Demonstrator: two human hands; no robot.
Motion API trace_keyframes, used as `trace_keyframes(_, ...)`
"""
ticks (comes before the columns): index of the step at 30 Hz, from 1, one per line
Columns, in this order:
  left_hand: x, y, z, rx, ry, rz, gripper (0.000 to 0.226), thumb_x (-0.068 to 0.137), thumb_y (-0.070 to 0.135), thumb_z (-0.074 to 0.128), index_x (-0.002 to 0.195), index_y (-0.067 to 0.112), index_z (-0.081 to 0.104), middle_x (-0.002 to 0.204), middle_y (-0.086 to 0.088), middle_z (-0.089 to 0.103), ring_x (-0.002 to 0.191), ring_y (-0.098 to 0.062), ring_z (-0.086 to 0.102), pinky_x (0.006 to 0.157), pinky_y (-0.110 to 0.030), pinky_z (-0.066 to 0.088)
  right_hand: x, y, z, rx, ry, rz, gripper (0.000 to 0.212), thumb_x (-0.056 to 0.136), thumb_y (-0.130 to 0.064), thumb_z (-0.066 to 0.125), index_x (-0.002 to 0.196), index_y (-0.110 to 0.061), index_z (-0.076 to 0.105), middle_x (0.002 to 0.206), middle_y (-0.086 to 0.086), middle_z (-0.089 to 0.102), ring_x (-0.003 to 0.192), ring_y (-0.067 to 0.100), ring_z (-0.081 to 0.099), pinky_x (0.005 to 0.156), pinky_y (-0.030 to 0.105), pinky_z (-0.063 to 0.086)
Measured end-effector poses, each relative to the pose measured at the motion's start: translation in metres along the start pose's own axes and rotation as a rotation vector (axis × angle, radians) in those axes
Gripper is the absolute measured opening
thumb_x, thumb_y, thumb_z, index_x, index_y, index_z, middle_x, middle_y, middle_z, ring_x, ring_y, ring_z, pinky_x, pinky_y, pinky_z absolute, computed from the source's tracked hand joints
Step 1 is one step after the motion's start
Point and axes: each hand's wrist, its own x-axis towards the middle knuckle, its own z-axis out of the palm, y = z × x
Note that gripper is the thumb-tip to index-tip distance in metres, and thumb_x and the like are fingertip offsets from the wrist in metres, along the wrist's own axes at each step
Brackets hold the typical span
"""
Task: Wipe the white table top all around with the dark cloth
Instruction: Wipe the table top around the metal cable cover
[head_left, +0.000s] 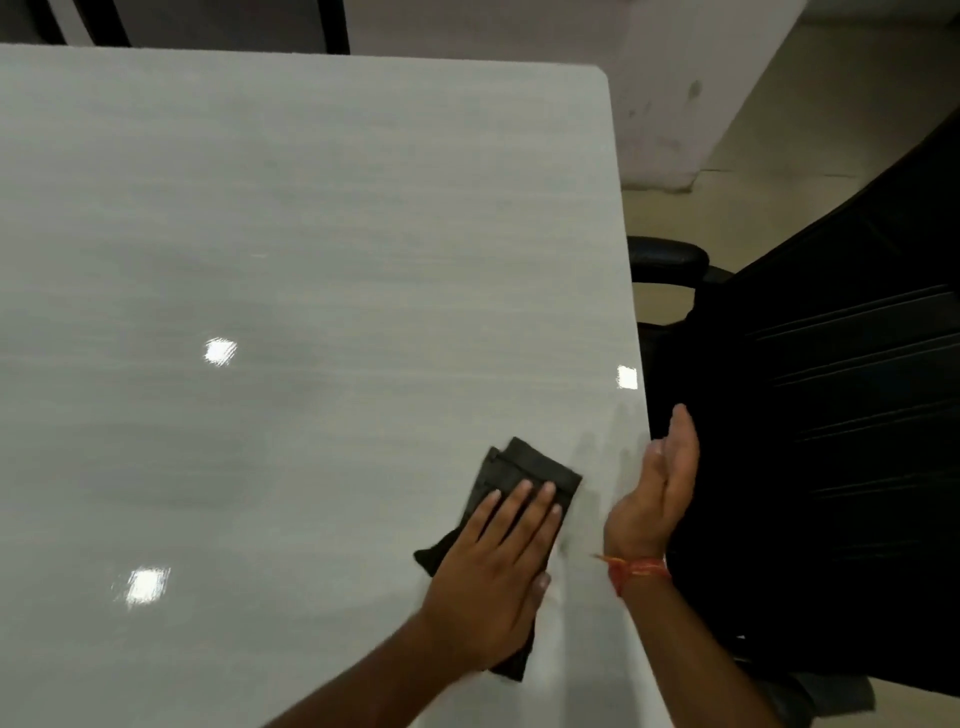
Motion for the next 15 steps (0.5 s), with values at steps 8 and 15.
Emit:
trace_keyframes(8,0.201,0.000,-0.013,-0.043,0.138,-0.111,0.062,0.102,0.039,0.025,0.156,0.009,0.023,0.165,-0.012,0.018,0.152,-0.031,0.016,0.124,-0.049,0.009,0.078,-0.049,-0.015,0.204,-0.018,-0.005,0.046,0.100,-0.022,0.041,0.142,-0.004,0.045,0.146,0.009,0.050,0.137,0.015,0.047,0.117,0.037,0.036)
trace_keyframes(15,0.133,0.084,0.015,-0.078,0.127,-0.213,0.066,0.100,0.037,0.029,0.157,0.005,0.016,0.166,-0.015,0.008,0.153,-0.034,0.004,0.124,-0.051,0.005,0.072,-0.079,-0.043,0.211,-0.087,0.062,0.041,0.105,-0.009,0.039,0.145,-0.001,0.041,0.149,0.011,0.045,0.138,0.017,0.046,0.118,0.039,0.035)
